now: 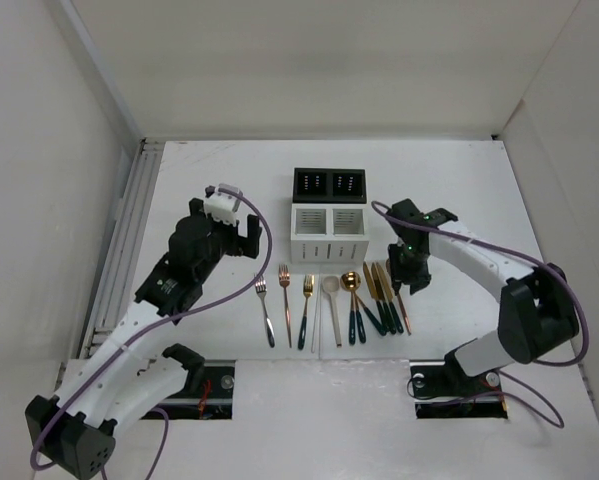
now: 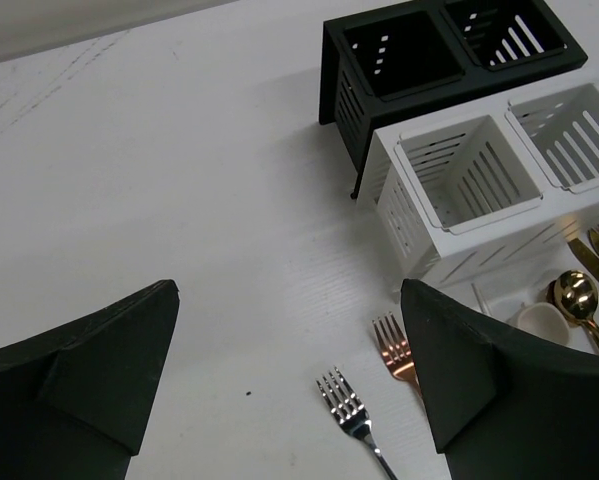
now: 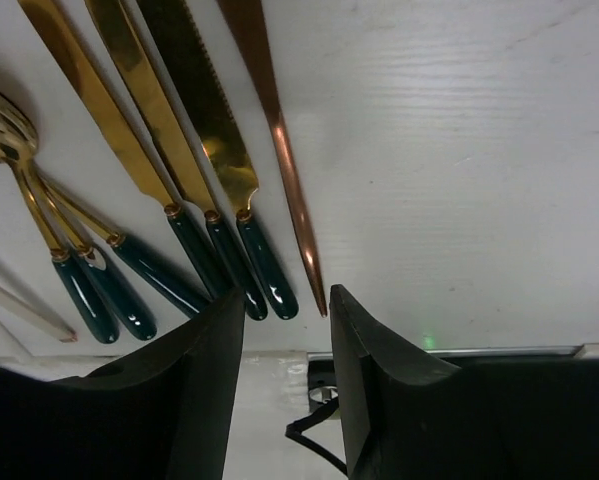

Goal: Sort the eating utensils into containers

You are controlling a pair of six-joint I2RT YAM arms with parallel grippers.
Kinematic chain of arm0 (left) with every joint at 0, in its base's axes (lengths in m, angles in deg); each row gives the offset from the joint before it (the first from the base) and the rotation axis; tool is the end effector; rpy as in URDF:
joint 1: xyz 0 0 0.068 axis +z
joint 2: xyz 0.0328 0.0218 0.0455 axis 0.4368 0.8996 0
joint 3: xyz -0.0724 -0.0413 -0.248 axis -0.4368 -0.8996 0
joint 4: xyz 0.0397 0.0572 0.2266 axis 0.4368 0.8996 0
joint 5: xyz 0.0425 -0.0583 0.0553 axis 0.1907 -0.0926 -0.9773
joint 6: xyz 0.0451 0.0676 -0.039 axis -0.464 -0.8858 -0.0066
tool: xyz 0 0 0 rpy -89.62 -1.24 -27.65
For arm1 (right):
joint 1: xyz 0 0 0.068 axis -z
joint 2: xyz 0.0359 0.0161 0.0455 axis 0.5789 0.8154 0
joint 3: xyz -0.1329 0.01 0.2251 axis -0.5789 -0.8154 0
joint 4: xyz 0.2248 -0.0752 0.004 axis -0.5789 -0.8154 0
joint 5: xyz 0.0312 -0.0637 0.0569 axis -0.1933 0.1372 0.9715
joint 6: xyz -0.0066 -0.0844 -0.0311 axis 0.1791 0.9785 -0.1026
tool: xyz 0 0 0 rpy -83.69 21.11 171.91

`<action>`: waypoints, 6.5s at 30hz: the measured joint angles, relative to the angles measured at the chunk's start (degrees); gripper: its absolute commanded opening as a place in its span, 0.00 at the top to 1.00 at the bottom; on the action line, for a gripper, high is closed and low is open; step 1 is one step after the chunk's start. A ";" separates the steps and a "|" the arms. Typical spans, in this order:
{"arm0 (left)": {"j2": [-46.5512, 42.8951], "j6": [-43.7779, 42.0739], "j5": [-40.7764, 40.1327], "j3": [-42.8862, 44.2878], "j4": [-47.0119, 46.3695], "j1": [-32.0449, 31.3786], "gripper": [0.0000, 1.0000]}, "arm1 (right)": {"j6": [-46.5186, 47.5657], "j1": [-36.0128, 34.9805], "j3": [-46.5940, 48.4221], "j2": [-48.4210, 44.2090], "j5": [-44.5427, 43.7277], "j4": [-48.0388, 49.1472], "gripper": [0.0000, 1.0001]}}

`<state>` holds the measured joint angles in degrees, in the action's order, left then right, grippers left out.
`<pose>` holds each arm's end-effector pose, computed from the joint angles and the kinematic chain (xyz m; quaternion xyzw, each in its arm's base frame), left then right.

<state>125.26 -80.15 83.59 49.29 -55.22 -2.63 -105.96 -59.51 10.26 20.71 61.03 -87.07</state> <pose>0.1961 -0.0992 0.3169 0.1684 0.7385 -0.1247 0.6409 0.2147 0.0912 0.1736 0.0072 0.9981 -0.0040 0.0612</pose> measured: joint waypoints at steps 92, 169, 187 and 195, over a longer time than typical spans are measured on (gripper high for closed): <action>12.76 4.66 2.91 0.87 -5.14 15.85 0.08 | 19.41 -4.98 9.60 11.91 -10.01 77.57 1.00; 25.24 44.28 11.43 -7.69 25.83 -11.23 0.48 | -21.29 -24.68 0.81 -28.50 -44.74 17.81 0.00; 27.61 41.20 4.96 -7.32 16.46 -11.26 0.72 | -19.28 -24.68 0.81 -31.10 -48.65 17.84 0.00; 29.88 41.07 4.48 -6.19 15.61 -11.23 0.93 | -18.53 -24.68 0.81 -32.20 -50.82 17.46 0.00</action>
<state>155.14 -39.08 88.07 43.11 -39.61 -13.87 -124.49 -84.19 11.07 -11.49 10.21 -69.61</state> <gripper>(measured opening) 0.139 0.999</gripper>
